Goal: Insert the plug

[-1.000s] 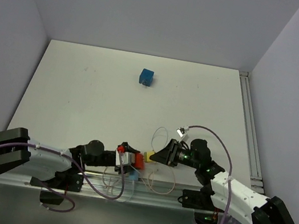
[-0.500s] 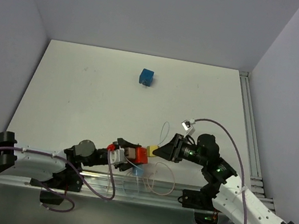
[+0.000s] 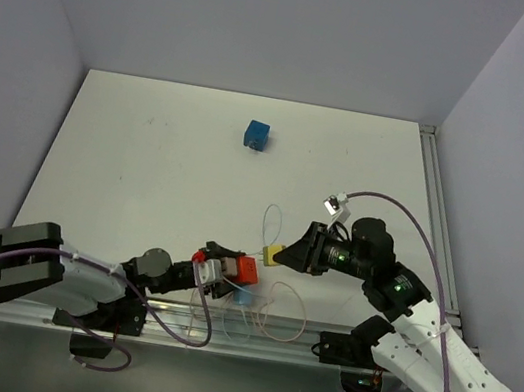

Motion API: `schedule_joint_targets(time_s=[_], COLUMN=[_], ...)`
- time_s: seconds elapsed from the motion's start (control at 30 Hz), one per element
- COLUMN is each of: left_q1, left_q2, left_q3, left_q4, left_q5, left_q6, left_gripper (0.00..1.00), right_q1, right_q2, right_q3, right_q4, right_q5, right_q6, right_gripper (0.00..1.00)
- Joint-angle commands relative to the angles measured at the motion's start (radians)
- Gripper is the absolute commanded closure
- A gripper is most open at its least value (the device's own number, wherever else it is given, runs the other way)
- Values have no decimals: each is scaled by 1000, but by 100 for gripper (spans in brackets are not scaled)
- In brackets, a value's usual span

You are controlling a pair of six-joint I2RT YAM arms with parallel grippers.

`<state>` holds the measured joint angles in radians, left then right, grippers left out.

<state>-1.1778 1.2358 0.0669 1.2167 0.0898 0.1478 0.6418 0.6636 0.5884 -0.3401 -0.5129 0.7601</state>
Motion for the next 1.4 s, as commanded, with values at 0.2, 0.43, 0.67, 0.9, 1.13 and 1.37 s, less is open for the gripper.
schedule_joint_targets(time_s=[0.2, 0.43, 0.67, 0.9, 1.13, 1.37], left_q1=[-3, 102, 148, 150, 150, 135], left_q2=[-114, -6, 197, 303, 320, 235], left_q3=[140, 524, 683, 703, 692, 663], left_q4=[-184, -938, -1105, -1059, -1037, -1023], left_q5=[-84, -99, -140, -186, -205, -271], left_q6=[3, -181, -290, -284, -297, -288], left_gripper=[100, 100, 100, 100, 66, 14], right_q1=[6, 4, 5, 2, 1, 1], right_q2=[-18, -15, -39, -119, -179, -186], right_q3=[-2, -1, 7, 25, 21, -4], right_q4=[-62, -76, -99, -207, -257, -247], right_q5=[80, 117, 142, 286, 355, 344], right_q6=[-8, -27, -38, -24, -2, 5], right_gripper=[100, 100, 100, 100, 100, 100])
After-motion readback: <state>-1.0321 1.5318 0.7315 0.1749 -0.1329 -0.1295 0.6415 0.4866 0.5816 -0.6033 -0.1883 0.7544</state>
